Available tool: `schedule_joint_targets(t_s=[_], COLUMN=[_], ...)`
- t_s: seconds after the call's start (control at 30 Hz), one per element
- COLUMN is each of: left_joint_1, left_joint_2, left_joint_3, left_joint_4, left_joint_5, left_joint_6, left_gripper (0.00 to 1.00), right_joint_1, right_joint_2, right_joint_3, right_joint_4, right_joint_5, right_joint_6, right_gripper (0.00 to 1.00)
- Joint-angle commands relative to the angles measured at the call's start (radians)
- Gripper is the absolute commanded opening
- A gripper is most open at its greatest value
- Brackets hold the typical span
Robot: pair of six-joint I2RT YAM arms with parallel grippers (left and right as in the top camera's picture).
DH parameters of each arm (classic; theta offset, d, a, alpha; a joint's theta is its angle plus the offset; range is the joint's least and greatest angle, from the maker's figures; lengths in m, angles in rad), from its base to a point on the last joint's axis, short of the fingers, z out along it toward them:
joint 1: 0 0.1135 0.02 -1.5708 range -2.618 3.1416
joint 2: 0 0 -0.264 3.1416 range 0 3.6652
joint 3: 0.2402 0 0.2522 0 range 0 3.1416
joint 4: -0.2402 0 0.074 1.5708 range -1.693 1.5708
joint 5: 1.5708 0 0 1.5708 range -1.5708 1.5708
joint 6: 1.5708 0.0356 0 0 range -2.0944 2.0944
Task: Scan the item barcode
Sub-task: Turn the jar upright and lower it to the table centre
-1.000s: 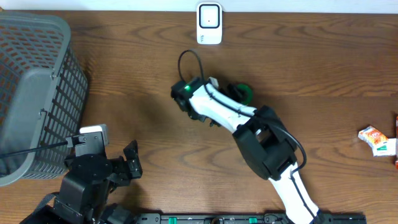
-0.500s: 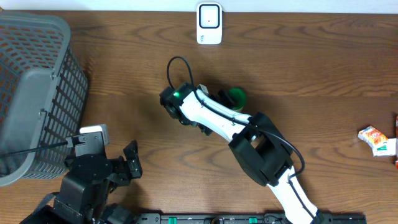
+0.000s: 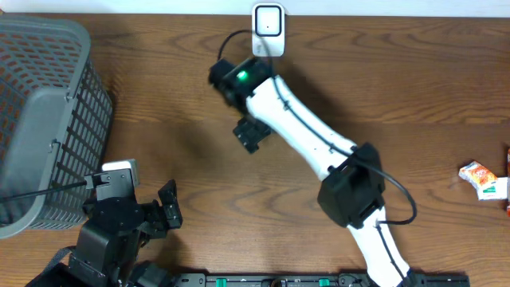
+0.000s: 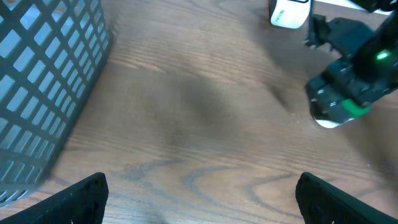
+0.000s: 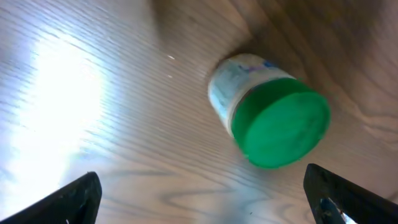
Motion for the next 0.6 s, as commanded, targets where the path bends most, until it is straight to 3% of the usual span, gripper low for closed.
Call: schedule_joint_targets(t_s=[0.0,0.3,0.57], left_joint_1=[0.007,0.007,0.007], left_joint_2=[-0.001,-0.001,0.0], left_joint_3=[0.014,0.014,0.014], left_joint_4=[0.0,0.0,0.0], left_joint_5=[-0.013,-0.013,-0.013], left_joint_6=[-0.005,-0.005,-0.005], left_gripper=[0.97,0.97,0.97], right_joint_1=[-0.089,-0.241,-0.25], right_joint_2=[-0.019,-0.019,-0.019], right_joint_3=[0.014,0.003,-0.055], right_joint_4=[-0.031,-0.022,0.062], right_joint_5=[-0.125,-0.341,-0.271], right_joint_6=[-0.178,-0.436,-0.473], right_gripper=[0.99,0.99,0.99])
